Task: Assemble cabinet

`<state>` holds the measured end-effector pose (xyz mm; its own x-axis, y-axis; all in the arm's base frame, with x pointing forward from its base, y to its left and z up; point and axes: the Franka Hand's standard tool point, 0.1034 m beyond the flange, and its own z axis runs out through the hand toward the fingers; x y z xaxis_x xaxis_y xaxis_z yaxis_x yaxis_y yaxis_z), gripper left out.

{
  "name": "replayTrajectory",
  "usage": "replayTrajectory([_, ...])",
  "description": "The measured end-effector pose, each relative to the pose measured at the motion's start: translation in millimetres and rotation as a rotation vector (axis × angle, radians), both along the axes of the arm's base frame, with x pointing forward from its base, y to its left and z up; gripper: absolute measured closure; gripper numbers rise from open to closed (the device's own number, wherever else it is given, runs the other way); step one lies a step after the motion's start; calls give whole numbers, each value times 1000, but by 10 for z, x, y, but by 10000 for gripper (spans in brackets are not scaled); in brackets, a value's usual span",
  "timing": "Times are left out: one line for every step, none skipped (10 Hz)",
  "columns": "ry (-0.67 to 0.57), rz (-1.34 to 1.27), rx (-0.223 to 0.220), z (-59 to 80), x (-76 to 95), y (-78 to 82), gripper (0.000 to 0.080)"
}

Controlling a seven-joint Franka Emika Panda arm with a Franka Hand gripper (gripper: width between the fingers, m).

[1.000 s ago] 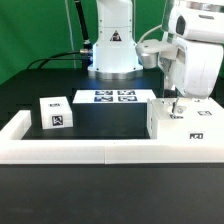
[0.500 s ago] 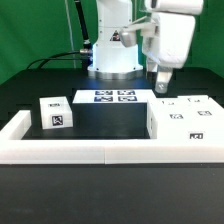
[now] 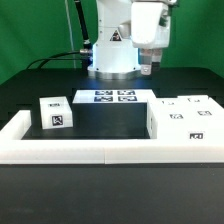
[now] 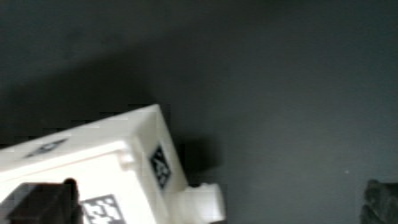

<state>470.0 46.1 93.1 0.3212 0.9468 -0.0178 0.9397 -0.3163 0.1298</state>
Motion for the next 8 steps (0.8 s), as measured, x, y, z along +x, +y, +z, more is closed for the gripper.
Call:
replayTrajectory([-1,-6,0,1,8,-17,2])
replayTrajectory([-1,-18,2,-1,7,-16,2])
replayTrajectory([-1,-31,4,-5,4,-14,2])
replayTrajectory([-3,-89,12,-6,3,-9,2])
replayTrajectory([-7,-208,34,-26,-10,-21,2])
replayTrajectory([-7,-355,59,-68,-40,-51,2])
replayTrajectory([-9,-518,80,-116,-59,-11,2])
replayTrajectory([-1,-637,97,-167,-69,30,2])
